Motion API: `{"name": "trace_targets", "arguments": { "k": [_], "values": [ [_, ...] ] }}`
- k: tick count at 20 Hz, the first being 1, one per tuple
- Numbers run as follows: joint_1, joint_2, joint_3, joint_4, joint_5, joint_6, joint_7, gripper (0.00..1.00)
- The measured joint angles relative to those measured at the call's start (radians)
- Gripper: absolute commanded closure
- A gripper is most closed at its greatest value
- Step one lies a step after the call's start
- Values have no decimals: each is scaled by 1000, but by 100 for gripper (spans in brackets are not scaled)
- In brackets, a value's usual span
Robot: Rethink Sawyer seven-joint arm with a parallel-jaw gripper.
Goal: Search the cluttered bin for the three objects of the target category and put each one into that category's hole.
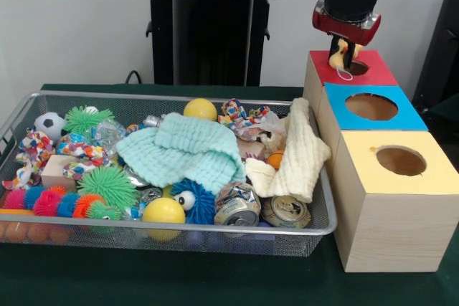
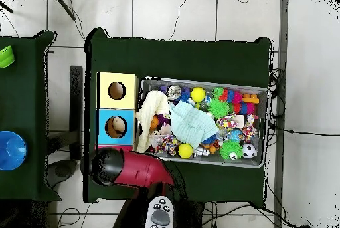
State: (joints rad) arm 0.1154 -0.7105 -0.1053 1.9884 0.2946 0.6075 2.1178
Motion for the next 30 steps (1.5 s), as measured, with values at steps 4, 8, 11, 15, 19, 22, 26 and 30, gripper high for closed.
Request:
{"name": "trace_targets", "arguments": {
  "k": [4,8,11,15,19,22,26,30],
  "values": [
    [11,5,-14,-13,0,3,0,100],
    [27,13,-32,-33,0,10,0,100],
    [46,19,-49,-48,0,11,0,100],
    [62,23,-64,-56,-1,12,0,100],
    [71,26,-72,-60,0,12,0,100],
    [78,28,-78,-63,0,12,0,100],
    [87,31,-87,-68,1,12,0,100],
    [100,34,-98,-72,5,12,0,100]
  ]
}}
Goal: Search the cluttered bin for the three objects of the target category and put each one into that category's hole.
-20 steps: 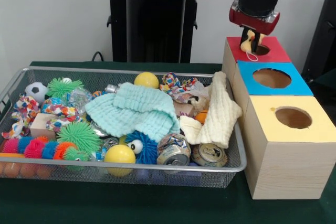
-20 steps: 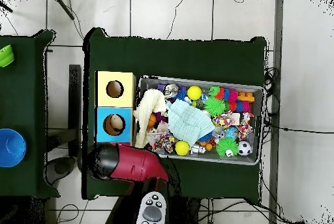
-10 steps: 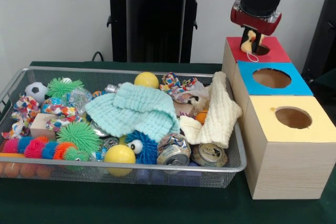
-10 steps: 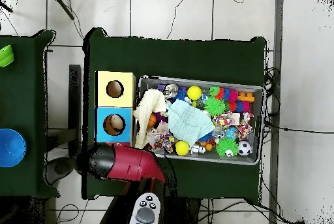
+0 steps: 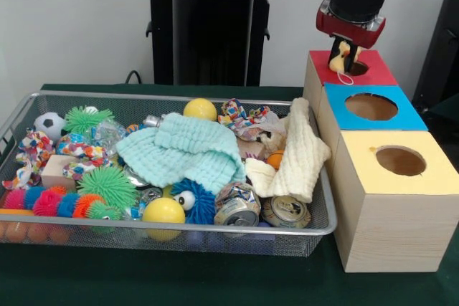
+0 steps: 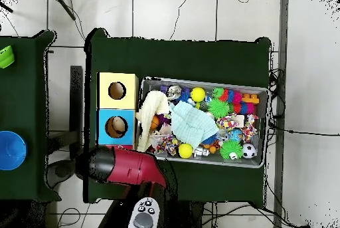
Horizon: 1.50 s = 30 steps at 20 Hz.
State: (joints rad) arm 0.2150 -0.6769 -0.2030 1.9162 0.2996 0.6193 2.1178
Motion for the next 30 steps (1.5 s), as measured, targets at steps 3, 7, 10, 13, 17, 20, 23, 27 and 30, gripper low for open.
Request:
{"name": "trace_targets", "arguments": {
  "k": [3,7,10,13,17,20,23,27,30],
  "values": [
    [15,4,-15,-7,3,-2,2,0],
    [16,6,-28,-14,1,-9,5,0],
    [20,15,-37,-17,3,-10,5,0],
    [23,15,-40,-18,3,-10,5,0],
    [28,17,-45,-20,3,-9,5,0],
    [30,17,-47,-21,3,-10,5,0],
    [36,19,-52,-23,4,-10,5,0],
    [37,19,-54,-23,4,-10,5,0],
    [37,19,-54,-23,4,-9,5,0]
  ]
}}
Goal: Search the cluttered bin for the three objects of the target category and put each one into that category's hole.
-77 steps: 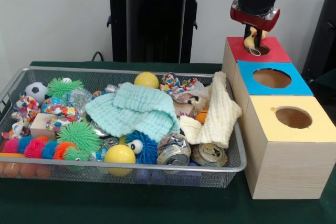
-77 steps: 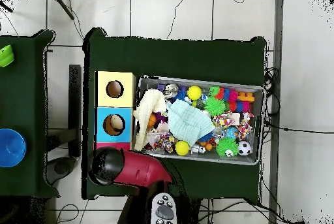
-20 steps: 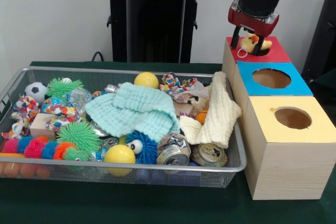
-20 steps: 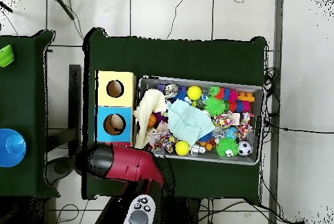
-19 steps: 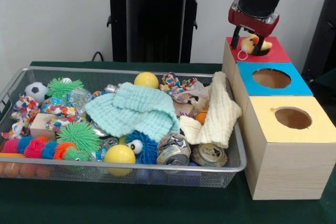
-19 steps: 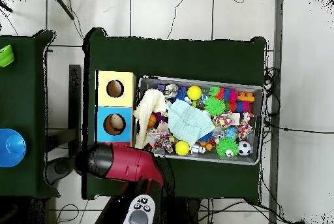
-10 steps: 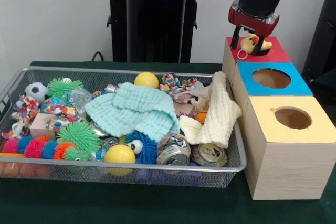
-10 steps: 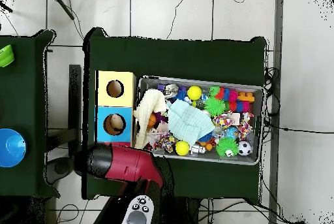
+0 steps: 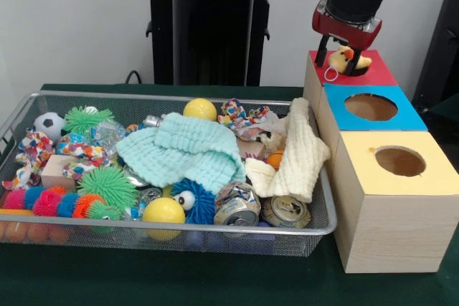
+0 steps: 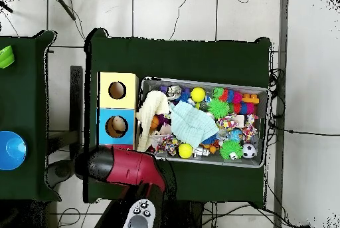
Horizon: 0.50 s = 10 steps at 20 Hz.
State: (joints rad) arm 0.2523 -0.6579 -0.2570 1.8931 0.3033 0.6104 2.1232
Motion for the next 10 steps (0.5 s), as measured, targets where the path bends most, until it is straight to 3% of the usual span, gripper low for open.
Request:
{"name": "trace_targets", "arguments": {
  "k": [10],
  "values": [
    [-17,-15,2,0,0,32,0,0]
  ]
}}
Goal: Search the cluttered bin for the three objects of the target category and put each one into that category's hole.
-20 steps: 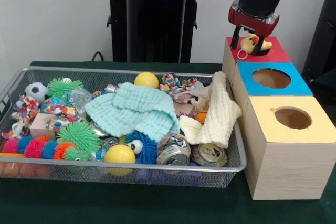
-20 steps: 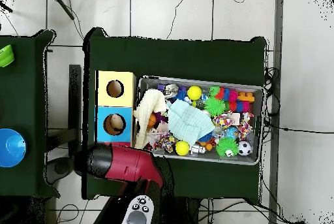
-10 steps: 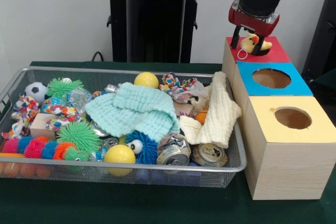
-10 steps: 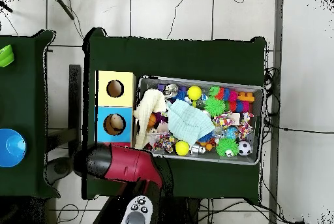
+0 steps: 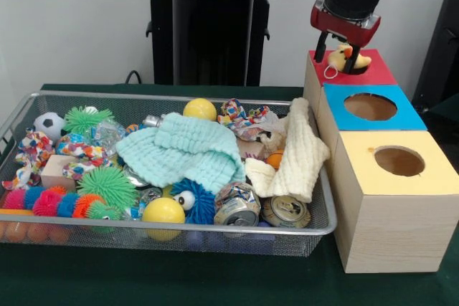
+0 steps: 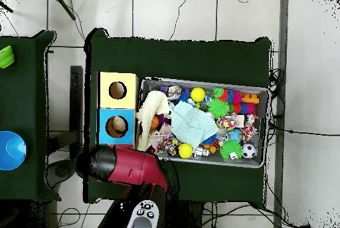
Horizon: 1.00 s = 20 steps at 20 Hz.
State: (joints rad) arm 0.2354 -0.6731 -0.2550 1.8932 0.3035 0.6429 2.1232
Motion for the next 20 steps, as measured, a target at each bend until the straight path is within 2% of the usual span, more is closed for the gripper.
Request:
{"name": "trace_targets", "arguments": {
  "k": [9,20],
  "values": [
    [-144,-72,-12,-32,3,6,0,0],
    [-168,-129,-20,-69,2,6,0,0]
  ]
}}
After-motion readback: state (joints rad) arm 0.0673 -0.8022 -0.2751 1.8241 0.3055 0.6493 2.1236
